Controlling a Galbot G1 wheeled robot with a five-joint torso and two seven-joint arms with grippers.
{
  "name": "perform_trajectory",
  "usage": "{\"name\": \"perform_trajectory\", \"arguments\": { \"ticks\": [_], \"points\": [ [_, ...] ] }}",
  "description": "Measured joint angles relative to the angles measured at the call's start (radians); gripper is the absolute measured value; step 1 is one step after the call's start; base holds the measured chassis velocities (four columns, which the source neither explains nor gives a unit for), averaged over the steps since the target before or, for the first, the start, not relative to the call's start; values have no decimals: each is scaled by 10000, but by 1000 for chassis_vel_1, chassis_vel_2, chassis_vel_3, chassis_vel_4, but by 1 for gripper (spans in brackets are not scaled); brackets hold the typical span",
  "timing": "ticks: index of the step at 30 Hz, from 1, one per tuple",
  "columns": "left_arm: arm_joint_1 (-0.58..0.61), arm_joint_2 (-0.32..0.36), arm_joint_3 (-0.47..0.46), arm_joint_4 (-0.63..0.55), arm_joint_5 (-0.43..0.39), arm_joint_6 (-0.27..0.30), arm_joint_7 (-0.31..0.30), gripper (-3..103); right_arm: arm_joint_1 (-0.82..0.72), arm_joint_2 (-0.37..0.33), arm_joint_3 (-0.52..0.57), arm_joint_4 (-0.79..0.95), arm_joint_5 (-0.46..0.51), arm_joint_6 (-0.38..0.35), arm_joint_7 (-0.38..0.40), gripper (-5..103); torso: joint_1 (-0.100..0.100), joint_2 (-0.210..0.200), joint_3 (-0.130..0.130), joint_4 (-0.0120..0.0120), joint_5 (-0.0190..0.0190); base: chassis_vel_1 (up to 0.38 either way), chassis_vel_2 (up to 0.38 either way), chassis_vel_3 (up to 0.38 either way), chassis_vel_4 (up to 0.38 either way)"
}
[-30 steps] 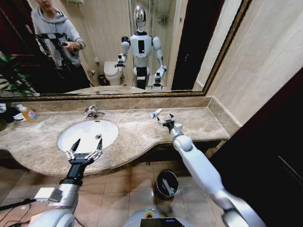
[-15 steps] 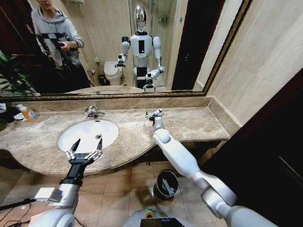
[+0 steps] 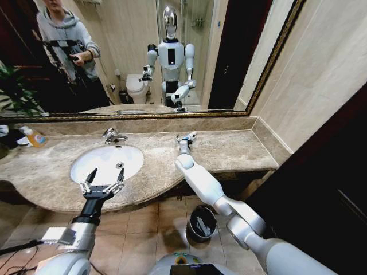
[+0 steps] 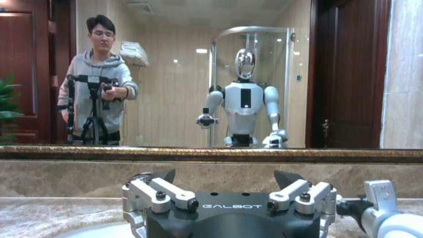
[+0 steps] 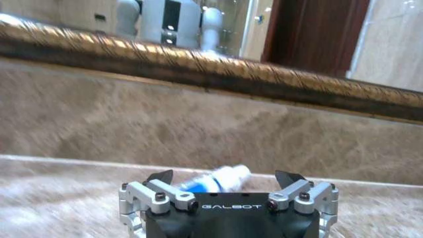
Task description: Pick up the trash from the sink and place it in the trash bin.
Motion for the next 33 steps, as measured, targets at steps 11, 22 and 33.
{"name": "perform_trajectory", "arguments": {
  "ticks": [11, 22, 33],
  "points": [
    [0, 0, 0, 0, 0, 0, 0, 100, 246, 441, -15, -482, 84, 31, -222, 100, -1, 1, -1, 6, -1, 0, 0, 0, 0],
    [1, 0, 0, 0, 0, 0, 0, 100, 337, 430, -10, -835, 74, -54, -604, 95, 0, 1, 0, 4, -1, 0, 0, 0, 0],
    [0, 0, 0, 0, 0, 0, 0, 100, 60, 422, 238, -534, 238, -231, -1190, 54, 0, 1, -1, 4, -1, 0, 0, 0, 0]
  ]
}}
